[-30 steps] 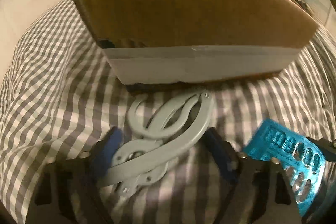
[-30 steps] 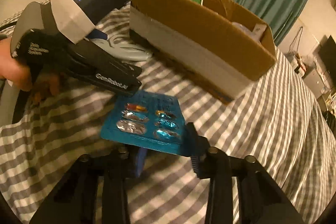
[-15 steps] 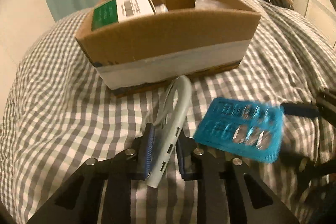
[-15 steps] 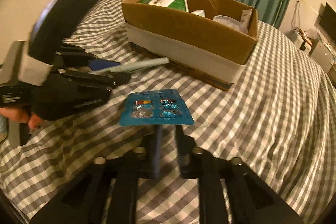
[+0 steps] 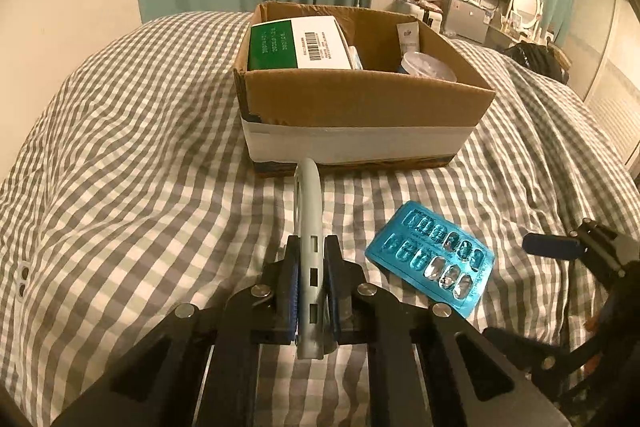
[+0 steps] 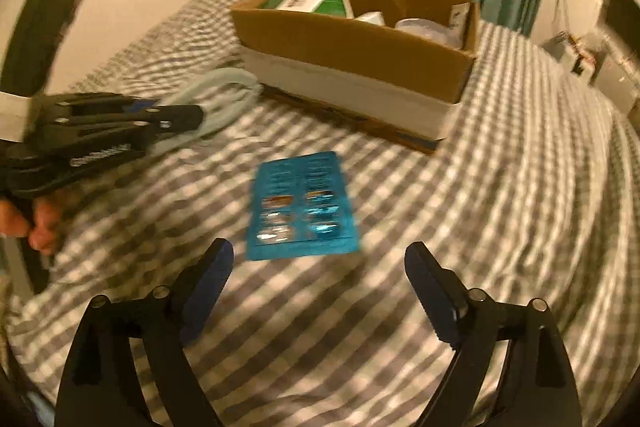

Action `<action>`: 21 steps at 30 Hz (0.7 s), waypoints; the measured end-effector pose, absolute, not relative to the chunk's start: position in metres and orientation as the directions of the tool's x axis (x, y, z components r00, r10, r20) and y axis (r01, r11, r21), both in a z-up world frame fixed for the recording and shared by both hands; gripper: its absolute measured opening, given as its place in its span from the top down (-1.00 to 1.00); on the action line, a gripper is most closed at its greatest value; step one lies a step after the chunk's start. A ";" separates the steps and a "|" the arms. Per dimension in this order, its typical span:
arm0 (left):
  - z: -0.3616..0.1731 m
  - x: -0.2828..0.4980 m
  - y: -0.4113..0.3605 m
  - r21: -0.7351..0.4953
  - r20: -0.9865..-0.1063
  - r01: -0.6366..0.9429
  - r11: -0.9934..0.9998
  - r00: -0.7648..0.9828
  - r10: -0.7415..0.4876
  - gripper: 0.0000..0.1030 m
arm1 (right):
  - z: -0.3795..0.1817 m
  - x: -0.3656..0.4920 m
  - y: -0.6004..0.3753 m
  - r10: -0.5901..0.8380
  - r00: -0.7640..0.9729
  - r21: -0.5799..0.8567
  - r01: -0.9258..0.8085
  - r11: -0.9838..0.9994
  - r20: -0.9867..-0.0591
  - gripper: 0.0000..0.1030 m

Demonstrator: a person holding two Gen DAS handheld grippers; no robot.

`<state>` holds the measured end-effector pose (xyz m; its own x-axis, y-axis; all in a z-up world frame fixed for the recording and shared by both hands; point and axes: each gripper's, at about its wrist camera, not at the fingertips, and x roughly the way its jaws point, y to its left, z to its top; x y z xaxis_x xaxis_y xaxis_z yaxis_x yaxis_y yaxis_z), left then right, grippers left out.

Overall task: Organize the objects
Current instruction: 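Grasp the blue blister card with the right gripper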

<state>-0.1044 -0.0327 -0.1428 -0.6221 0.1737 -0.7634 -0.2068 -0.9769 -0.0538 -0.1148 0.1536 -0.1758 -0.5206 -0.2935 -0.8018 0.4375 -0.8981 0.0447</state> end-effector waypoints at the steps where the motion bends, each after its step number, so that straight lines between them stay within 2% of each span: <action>1: -0.142 -0.104 -0.032 -0.054 -0.763 -0.207 -0.977 -0.623 0.174 0.79 | -0.176 -0.113 0.152 -0.302 -0.517 0.052 0.442 -0.896 -0.801 -0.74; 10: -0.139 -0.097 -0.030 -0.063 -0.768 -0.188 -0.980 -0.618 0.168 0.79 | -0.197 -0.153 0.121 -0.205 -0.535 -0.035 0.405 -0.914 -0.819 -0.73; 13: -0.136 -0.095 -0.029 -0.064 -0.769 -0.189 -0.980 -0.617 0.169 0.79 | -0.206 -0.163 0.119 -0.220 -0.492 0.006 0.400 -0.916 -0.842 -0.44; 16: -0.130 -0.093 -0.026 -0.061 -0.768 -0.188 -0.980 -0.618 0.166 0.79 | -0.208 -0.159 0.120 -0.221 -0.476 0.008 0.410 -0.912 -0.851 -0.30; 18: -0.124 -0.091 -0.025 -0.060 -0.765 -0.190 -0.980 -0.622 0.168 0.79 | -0.204 -0.155 0.124 -0.218 -0.481 0.010 0.399 -0.917 -0.849 -0.13; 19: -0.120 -0.089 -0.023 -0.058 -0.761 -0.192 -0.980 -0.627 0.168 0.79 | -0.201 -0.153 0.127 -0.228 -0.480 0.024 0.395 -0.918 -0.847 0.05; 20: -0.117 -0.088 -0.022 -0.056 -0.757 -0.194 -0.979 -0.631 0.168 0.79 | -0.197 -0.151 0.131 -0.240 -0.480 0.038 0.393 -0.919 -0.844 0.38; 21: -0.112 -0.086 -0.021 -0.054 -0.753 -0.198 -0.979 -0.636 0.170 0.79 | -0.191 -0.147 0.134 -0.252 -0.490 0.049 0.390 -0.919 -0.834 0.42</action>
